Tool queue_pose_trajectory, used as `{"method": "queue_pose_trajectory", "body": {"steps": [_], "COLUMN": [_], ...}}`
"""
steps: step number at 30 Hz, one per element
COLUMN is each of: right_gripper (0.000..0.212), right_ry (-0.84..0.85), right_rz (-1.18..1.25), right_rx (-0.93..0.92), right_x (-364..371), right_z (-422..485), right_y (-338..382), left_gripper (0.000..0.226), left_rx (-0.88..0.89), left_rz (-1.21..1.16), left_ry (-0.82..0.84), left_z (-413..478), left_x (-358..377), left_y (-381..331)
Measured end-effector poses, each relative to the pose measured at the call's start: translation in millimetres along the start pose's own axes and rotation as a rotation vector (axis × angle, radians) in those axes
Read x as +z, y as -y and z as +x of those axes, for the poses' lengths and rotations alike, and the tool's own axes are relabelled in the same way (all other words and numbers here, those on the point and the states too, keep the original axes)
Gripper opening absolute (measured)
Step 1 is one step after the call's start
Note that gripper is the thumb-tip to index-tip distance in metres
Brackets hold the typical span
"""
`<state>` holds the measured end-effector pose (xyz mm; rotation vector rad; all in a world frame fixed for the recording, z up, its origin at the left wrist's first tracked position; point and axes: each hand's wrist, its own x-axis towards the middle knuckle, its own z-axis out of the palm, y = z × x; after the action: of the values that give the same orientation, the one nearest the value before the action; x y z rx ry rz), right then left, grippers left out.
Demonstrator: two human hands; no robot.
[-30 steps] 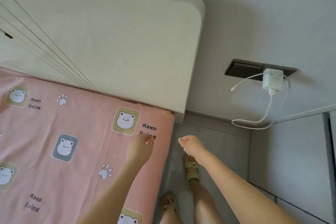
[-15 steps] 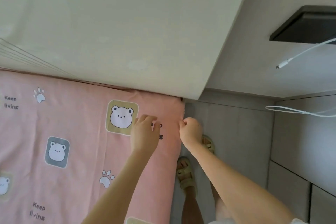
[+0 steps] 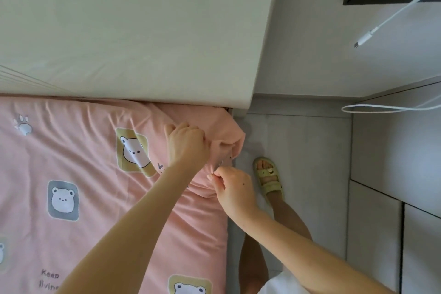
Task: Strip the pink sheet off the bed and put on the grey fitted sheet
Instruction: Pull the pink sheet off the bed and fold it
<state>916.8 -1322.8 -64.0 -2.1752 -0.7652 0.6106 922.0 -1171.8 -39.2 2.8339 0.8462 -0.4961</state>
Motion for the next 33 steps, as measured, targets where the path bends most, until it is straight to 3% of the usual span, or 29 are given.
{"method": "queue_pose_trajectory", "body": {"steps": [3, 6, 8, 10, 12, 15, 17, 20, 22, 26, 33], "right_gripper": [0.017, 0.058, 0.079, 0.085, 0.064, 0.010, 0.026, 0.026, 0.021, 0.014, 0.016], "right_ry": [0.154, 0.157, 0.196, 0.260, 0.296, 0.159, 0.017, -0.106, -0.146, -0.109, -0.358], "right_rz": [0.443, 0.718, 0.701, 0.766, 0.743, 0.645, 0.603, 0.645, 0.537, 0.050, -0.198], "right_rx": [0.386, 0.849, 0.930, 0.930, 0.891, 0.863, 0.862, 0.846, 0.661, 0.182, -0.061], "right_x": [-13.7, -8.6, -3.5, 4.0, 8.3, 13.8, 5.4, -51.8, -108.5, -205.7, -278.7], "right_z": [13.5, 28.5, 37.3, 43.4, 47.5, 48.0, 46.4, 47.3, 49.5, 59.1, 87.0], "right_y": [-5.4, -36.1, -49.8, -57.9, -58.6, -53.4, -51.3, -47.5, -40.7, 6.3, 51.7], "left_gripper": [0.022, 0.023, 0.024, 0.025, 0.024, 0.024, 0.024, 0.027, 0.030, 0.020, 0.024], "left_rx": [-0.019, -0.042, -0.045, -0.070, -0.093, -0.071, -0.043, -0.029, 0.020, 0.023, -0.043], "left_rz": [-0.058, -0.145, -0.202, -0.263, -0.291, -0.282, -0.275, -0.264, -0.256, -0.358, -0.502], "left_ry": [-0.120, -0.187, -0.243, -0.294, -0.324, -0.361, -0.375, -0.387, -0.419, -0.505, -0.610], "left_z": [-3.6, -6.8, -13.9, -23.0, -31.0, -41.1, -46.0, -51.5, -52.1, -41.9, -24.2], "left_x": [-7.2, -14.0, -19.0, -27.0, -38.1, -47.9, -51.2, -57.0, -63.9, -100.5, -157.5], "left_y": [3.1, 9.0, 11.2, 10.9, 9.6, 11.3, 16.3, 22.7, 19.1, -0.3, -12.1]}}
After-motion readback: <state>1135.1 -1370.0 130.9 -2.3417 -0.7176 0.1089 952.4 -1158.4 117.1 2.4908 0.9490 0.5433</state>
